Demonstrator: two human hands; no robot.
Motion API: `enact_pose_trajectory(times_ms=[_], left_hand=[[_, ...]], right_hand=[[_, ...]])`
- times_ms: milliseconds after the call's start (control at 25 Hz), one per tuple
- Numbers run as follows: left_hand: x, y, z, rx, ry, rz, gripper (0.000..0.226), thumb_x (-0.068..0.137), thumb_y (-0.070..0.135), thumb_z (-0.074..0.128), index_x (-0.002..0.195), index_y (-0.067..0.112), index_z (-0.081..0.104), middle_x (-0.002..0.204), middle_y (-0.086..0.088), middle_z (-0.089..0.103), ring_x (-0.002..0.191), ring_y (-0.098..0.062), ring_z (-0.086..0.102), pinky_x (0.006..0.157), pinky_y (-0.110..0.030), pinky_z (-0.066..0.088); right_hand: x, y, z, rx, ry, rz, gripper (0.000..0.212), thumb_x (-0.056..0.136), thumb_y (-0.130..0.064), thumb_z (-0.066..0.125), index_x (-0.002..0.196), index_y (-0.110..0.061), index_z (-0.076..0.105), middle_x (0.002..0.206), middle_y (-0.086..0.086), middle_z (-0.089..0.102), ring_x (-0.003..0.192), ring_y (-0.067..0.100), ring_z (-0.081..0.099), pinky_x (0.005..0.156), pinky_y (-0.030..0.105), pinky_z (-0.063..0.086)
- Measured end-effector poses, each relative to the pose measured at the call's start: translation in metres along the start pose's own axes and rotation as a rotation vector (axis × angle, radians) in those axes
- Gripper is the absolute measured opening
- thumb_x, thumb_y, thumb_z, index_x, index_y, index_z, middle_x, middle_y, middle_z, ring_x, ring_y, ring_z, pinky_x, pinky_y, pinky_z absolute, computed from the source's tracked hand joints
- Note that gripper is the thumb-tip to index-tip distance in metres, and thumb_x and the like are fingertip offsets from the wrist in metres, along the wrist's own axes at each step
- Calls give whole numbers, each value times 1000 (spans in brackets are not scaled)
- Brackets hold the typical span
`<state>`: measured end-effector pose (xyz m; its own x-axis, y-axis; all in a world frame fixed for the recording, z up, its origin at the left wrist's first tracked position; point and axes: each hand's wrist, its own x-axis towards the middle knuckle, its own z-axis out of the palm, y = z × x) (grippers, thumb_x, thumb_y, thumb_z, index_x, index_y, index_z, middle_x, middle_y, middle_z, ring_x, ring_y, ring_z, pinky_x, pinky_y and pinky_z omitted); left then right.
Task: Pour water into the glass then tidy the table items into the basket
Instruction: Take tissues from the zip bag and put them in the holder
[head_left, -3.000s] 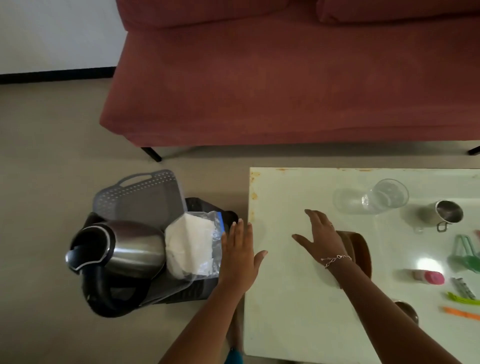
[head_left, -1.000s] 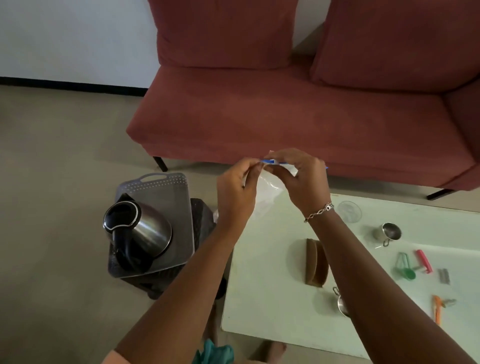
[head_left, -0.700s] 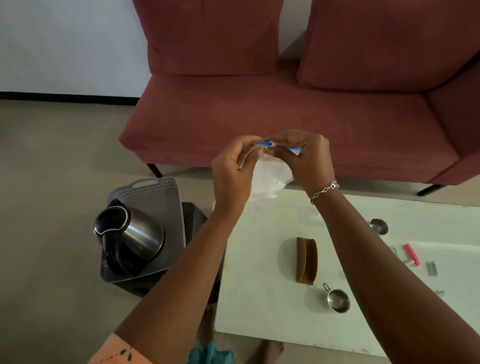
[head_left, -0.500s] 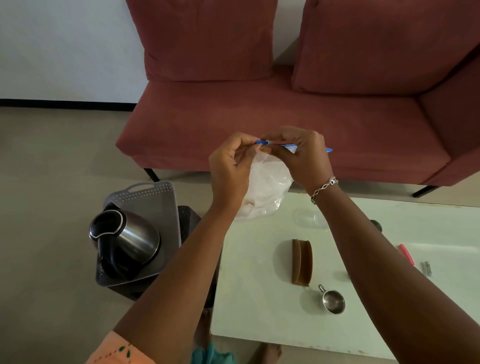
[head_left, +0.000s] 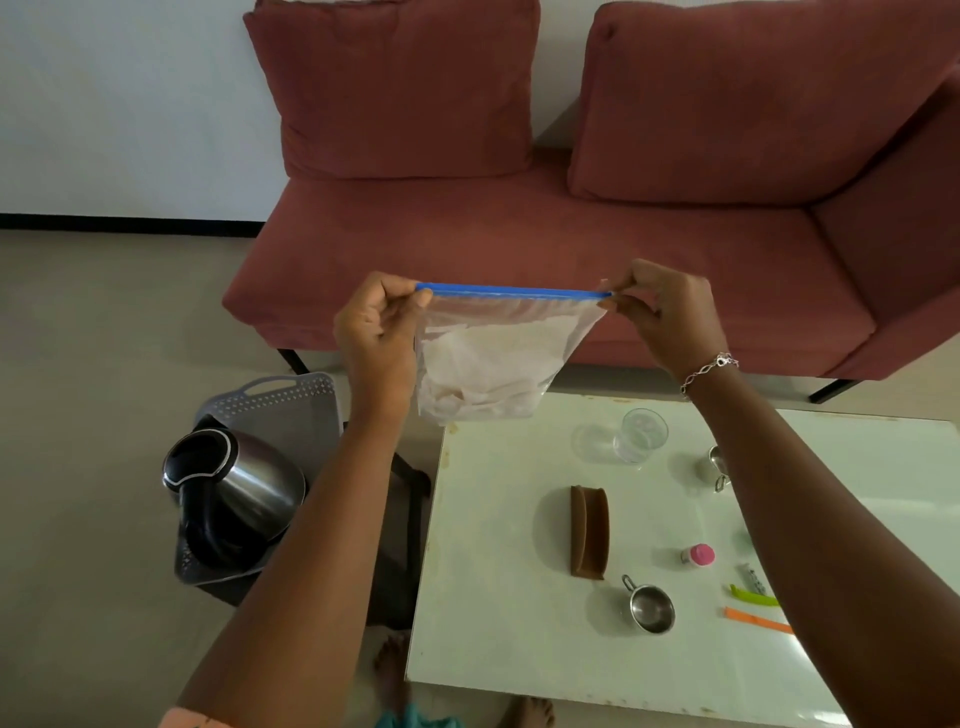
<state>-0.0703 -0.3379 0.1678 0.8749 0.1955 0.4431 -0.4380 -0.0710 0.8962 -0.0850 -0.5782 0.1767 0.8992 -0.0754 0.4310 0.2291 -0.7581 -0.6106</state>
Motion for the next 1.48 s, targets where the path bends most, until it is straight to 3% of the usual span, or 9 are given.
enact_pose_trajectory(times_ms=[160,280,400,560,720,840,1160,1360,1480], left_hand=[[-4,-5,-11,78,-127,-139,17,82,10,64,74,24,61,75,4,65,79,-23,62,73,-32,51],[-3,1,-17,205,-315,-170,8,77,29,66,78,21,68,84,4,69,85,-18,66,82,-31,52],[-3,10,-1,261,-492,-211,6,79,19,68,81,14,71,81,0,71,84,-24,67,86,-41,53],[-9,15,18,217,-633,-349,12,81,8,68,75,18,71,72,1,69,72,-16,62,76,-37,53],[-9,16,23,155,-658,-432,15,81,6,66,74,18,71,61,12,69,62,-4,63,64,-20,55],[-9,17,24,123,-651,-478,15,83,5,64,76,16,71,63,11,70,61,-3,65,60,-17,55],[-11,18,23,192,-682,-482,21,87,0,57,75,12,68,71,-1,67,60,-7,64,59,-20,56],[-15,17,26,268,-612,-471,20,87,2,58,71,12,64,66,0,62,58,-12,59,60,-28,57],[-14,16,28,278,-602,-472,19,88,4,58,70,11,61,63,-1,60,56,-14,59,57,-31,57]], right_hand=[[0,2,-8,15,-30,-36,6,79,-6,65,84,-1,66,88,15,73,82,31,67,75,46,53],[0,-5,-11,-10,-36,-104,4,80,-7,62,81,-5,65,81,11,72,75,29,65,68,35,49],[1,-15,-7,-113,-56,-234,10,77,-10,57,79,-7,66,74,7,69,65,22,57,60,22,32],[0,-21,2,-153,-104,-308,10,78,-13,59,78,-8,67,74,7,70,65,28,62,60,28,43],[-1,-24,5,-120,-105,-306,15,78,-12,54,80,-7,68,78,8,71,67,28,64,60,30,47],[1,-24,5,-115,-94,-300,15,78,-11,54,81,-8,68,80,7,71,69,28,64,62,30,46],[-1,-25,11,-77,-99,-298,16,78,-11,52,81,-8,68,80,7,70,70,27,64,62,31,48],[-10,-25,23,-11,34,-159,22,77,-6,61,97,-9,67,102,9,67,90,25,63,74,32,51],[-30,-26,36,-50,151,-371,19,80,0,56,92,-6,70,102,10,69,100,24,63,81,30,51]])
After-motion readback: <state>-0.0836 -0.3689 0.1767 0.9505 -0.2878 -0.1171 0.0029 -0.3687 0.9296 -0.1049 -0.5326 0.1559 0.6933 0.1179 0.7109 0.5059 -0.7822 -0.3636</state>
